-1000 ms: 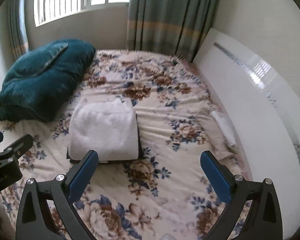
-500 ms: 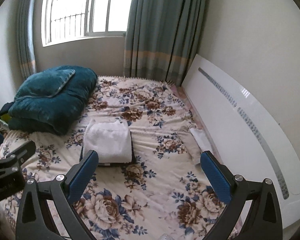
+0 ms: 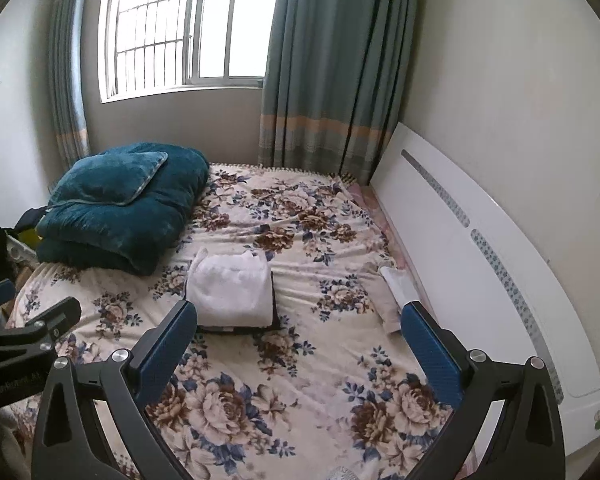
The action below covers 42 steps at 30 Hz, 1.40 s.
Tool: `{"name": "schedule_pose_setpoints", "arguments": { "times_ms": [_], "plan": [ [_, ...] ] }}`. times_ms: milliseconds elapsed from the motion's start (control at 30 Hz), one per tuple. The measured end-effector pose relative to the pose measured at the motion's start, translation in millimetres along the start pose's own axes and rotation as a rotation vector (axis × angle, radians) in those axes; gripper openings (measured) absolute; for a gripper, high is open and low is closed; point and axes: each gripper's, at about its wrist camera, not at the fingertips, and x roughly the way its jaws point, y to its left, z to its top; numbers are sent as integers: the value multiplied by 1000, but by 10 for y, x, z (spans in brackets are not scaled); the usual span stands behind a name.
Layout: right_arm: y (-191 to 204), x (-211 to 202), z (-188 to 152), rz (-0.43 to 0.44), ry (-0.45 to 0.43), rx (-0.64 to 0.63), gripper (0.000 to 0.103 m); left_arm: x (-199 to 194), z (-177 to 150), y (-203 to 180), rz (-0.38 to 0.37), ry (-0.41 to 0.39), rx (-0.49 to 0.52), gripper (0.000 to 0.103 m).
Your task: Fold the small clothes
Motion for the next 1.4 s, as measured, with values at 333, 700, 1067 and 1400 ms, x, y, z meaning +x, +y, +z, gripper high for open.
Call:
{"name": "schedule_pose_setpoints", "arguments": {
  "times_ms": [333,700,1067,1400],
  "plan": [
    [-13,-64,50,34,-1,18,103,-115,33,-5,11,-29,-3,103],
    [-3,-64,38,55,13,15,103,-142,59,-44,22,-37,5,103],
    [-7,-58,48,59,14,15,103,-170,57,-35,22,-37,2,103],
    [-20,-73,-17,61,15,25,103,-171,63,-20,16,-36,4,103]
  ]
}}
